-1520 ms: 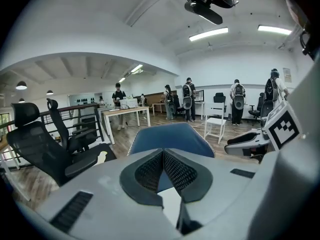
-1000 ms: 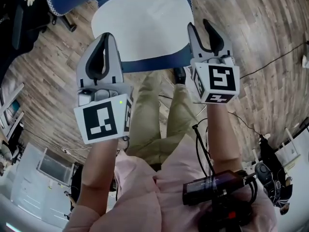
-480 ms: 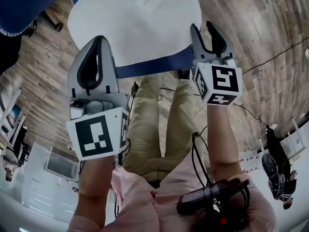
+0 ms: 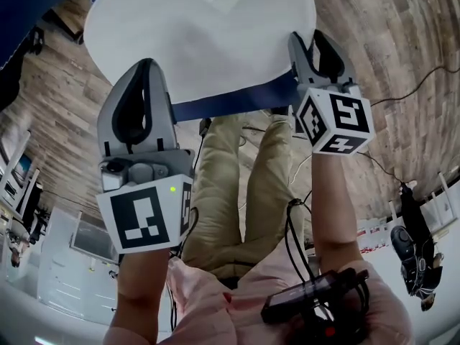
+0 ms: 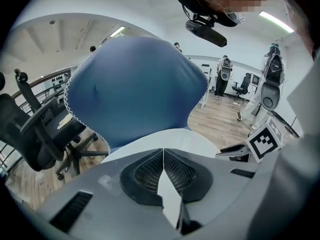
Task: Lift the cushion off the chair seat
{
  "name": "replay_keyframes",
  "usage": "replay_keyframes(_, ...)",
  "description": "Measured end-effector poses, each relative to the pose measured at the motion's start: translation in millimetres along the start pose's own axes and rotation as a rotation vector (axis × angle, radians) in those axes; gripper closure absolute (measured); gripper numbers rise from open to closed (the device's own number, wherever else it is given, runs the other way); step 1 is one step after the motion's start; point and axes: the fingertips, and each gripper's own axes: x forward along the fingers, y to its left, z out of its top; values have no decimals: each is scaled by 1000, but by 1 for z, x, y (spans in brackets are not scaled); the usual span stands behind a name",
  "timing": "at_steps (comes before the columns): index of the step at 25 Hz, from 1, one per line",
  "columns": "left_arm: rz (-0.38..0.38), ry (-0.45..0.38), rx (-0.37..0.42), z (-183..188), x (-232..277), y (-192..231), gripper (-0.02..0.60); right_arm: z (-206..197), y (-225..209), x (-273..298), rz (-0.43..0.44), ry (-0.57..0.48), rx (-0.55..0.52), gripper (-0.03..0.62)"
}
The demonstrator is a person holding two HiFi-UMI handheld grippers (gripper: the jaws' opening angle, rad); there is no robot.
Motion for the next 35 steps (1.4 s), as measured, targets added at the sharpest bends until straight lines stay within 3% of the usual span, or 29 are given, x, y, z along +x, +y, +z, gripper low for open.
replay_keyframes(8,2,-19,3,9,-4,-1,568,-4,0,3,44,19,124,455)
replay_keyframes(17,24,-81,4,36,-25,-6,568,20,18,-17,73,-5,56,546)
replay_keyframes(35,99,-253,-51,116,-121,-14,568,107,94,-115,176,-127,-65,559)
